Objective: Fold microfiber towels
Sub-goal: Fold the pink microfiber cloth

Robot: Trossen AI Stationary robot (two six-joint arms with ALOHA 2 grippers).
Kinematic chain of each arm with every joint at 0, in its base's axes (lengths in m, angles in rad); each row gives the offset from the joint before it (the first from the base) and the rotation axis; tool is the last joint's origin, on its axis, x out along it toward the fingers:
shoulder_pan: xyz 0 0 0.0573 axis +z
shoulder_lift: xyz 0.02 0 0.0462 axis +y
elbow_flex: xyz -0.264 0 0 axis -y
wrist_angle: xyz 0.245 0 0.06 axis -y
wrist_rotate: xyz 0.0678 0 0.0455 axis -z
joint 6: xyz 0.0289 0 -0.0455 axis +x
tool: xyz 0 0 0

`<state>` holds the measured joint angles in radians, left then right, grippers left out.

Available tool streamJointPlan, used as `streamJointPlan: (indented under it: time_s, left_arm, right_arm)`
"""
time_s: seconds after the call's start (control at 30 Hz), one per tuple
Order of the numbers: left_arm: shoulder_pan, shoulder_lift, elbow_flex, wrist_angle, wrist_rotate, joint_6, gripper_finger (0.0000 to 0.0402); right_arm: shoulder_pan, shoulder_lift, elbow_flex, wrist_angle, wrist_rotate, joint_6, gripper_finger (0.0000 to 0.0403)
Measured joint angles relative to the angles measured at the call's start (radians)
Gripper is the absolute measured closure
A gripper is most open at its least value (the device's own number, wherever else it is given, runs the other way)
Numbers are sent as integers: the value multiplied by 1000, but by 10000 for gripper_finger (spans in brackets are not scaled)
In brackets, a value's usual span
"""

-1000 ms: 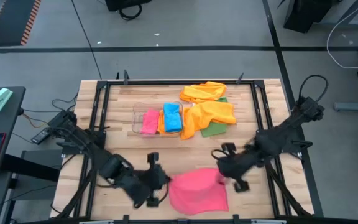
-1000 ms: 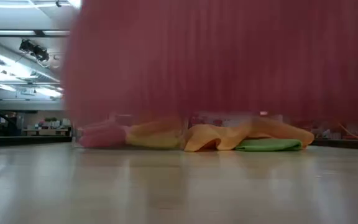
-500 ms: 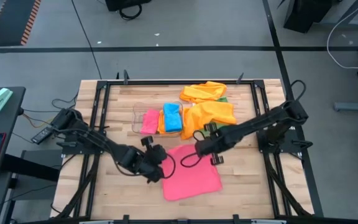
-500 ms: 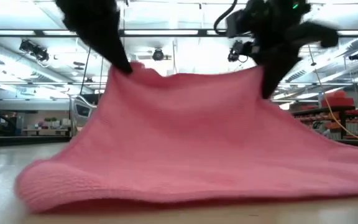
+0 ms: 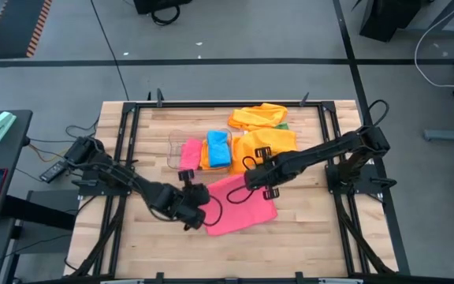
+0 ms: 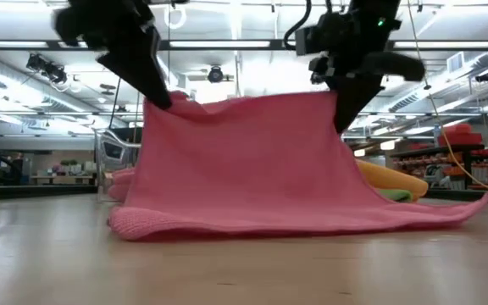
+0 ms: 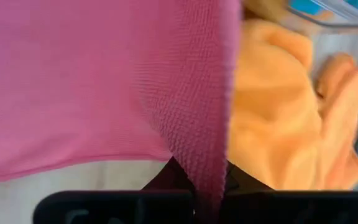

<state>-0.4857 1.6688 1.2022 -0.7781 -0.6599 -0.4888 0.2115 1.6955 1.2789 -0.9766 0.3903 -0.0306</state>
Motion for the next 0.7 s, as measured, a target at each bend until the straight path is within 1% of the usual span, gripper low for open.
streamJointPlan:
  time_s: [0.1, 0.17, 0.23, 0.37, 0.47, 0.57, 0.7]
  left_arm:
    - [-37, 9, 0, 21, 19, -63, 369]
    - [-64, 25, 0, 43, 35, -102, 376]
    - [-92, 41, 0, 80, 34, -123, 385]
    - [-132, 99, 0, 170, 35, -129, 391]
    - [-144, 151, 0, 238, 35, -129, 380]
    - [-147, 192, 0, 299, 35, -128, 369]
    - [-147, 231, 1, 355, 36, -128, 377]
  right_arm:
    - [50, 0, -24, 43, -44, 1, 393]
    - [87, 0, -46, 48, -68, 4, 393]
    - [123, -1, -70, 73, -71, 10, 393]
    - [181, -1, -131, 139, -77, 11, 393]
    - [206, 0, -181, 164, -78, 24, 392]
    - [217, 0, -195, 164, -83, 64, 392]
    - [244, 0, -198, 166, -94, 70, 392]
